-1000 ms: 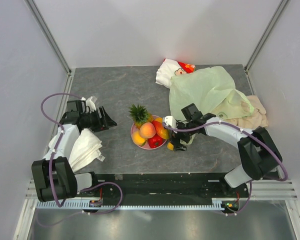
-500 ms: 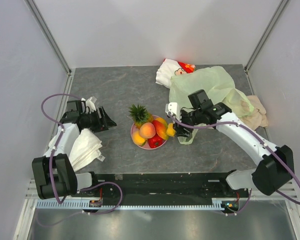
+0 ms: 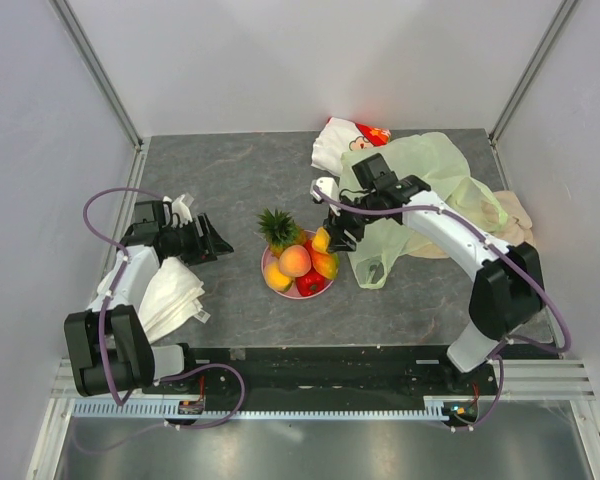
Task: Take the fake fruits out of the plastic bag
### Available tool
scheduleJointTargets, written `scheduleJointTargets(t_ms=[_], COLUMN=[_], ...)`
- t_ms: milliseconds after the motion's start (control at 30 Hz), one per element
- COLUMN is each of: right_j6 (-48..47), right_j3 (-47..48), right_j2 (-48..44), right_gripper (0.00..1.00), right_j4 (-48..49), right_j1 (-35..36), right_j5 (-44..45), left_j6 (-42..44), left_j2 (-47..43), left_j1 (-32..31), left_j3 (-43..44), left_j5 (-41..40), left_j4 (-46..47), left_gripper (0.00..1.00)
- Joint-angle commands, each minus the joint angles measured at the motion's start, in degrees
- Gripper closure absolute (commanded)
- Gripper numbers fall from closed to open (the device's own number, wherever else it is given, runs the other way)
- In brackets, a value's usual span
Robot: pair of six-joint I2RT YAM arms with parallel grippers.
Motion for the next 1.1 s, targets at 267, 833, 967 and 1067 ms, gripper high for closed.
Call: scheduleJointTargets(t_ms=[267, 833, 967, 1067], right_j6=[4.0, 5.3, 5.2, 6.4], right_j3=[8.8, 10.0, 9.4, 9.6], right_j2=[5.1, 5.0, 4.3, 4.4], right_gripper=[0.36, 0.34, 0.33, 0.33], right_j4=[2.5, 2.5, 2.2, 3.0], right_j1=[0.3, 1.6, 3.1, 3.8], right_j5=[-6.1, -8.6, -8.6, -8.8], left_j6=[0.9, 0.7, 0.3, 0.1], left_j2=[-2.9, -2.7, -2.2, -1.9], left_j1=[0.7, 1.1, 1.1, 1.0], left_j3=[-1.2, -1.5, -1.3, -1.0], left_j5=[0.3, 0.8, 1.0, 1.1], left_j4=[1.6, 2.0, 2.5, 2.5], left_gripper=[0.29, 0.28, 0.27, 0.27])
